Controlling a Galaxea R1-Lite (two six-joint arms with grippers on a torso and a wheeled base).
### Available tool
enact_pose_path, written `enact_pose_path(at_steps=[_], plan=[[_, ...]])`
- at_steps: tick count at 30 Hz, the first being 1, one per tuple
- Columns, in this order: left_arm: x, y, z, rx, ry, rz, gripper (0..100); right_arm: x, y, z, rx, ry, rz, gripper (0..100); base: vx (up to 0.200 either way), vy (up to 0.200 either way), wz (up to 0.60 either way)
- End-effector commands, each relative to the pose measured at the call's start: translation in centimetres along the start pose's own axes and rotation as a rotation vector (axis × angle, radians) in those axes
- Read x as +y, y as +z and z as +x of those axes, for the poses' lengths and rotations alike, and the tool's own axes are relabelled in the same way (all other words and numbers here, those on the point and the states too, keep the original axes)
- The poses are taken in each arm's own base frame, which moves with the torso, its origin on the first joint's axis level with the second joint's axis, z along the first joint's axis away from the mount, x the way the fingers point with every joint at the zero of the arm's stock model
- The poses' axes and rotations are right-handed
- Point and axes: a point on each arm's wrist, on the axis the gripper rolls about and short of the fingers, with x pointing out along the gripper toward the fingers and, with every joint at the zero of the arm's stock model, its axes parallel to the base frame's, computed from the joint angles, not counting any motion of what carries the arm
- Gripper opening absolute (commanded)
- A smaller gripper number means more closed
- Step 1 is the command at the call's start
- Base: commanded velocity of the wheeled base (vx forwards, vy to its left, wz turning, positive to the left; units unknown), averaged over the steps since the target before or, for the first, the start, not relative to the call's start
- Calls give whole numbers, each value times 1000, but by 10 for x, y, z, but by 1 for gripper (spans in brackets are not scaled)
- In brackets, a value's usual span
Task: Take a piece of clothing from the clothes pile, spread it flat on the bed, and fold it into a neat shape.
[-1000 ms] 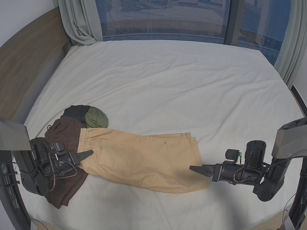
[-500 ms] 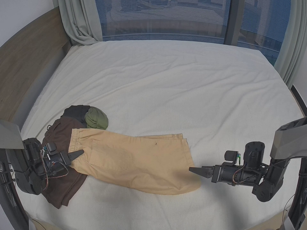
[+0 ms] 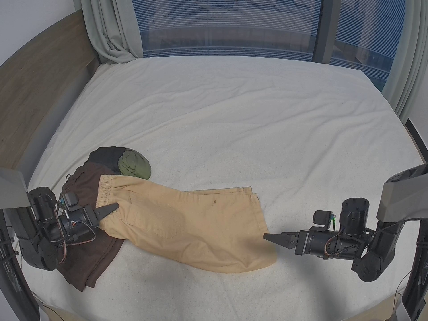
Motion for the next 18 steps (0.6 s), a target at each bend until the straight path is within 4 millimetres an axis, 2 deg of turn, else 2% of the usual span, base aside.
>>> enact_pose_path(at_steps=[1,18], plan=[[-16,-2,11,22,-49,29,0,1,1,0,-3,2,-1,100,0,0,0],[-63,-19,67,83,-203,115,0,2,2,-1,-7,4,-4,100,0,0,0]])
